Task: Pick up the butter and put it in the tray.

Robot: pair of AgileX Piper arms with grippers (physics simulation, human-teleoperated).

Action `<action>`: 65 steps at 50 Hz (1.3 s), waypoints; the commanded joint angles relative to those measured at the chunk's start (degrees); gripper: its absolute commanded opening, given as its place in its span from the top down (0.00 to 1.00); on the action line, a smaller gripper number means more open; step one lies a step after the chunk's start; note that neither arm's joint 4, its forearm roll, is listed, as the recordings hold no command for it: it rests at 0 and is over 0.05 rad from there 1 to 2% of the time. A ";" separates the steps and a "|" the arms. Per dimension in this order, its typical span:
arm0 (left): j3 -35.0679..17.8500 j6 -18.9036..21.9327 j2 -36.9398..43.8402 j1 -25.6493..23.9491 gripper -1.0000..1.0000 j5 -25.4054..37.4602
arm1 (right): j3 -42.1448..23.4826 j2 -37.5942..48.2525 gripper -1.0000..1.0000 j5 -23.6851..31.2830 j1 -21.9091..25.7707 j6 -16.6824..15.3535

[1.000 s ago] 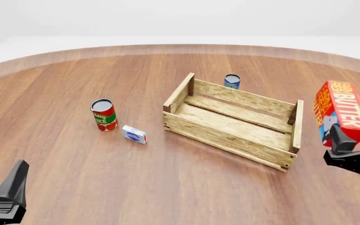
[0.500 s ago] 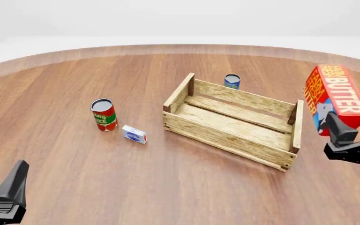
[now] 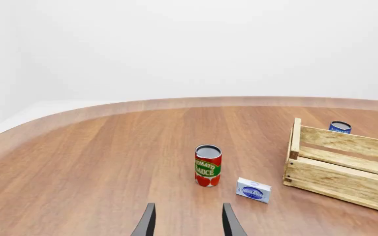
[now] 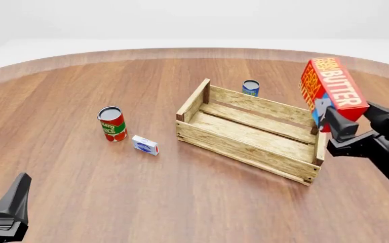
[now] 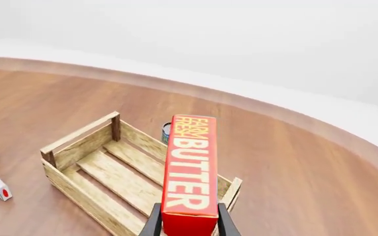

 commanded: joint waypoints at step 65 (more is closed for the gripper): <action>0.00 0.00 0.00 0.00 0.00 0.00 | -12.79 37.35 1.00 -19.02 9.62 2.71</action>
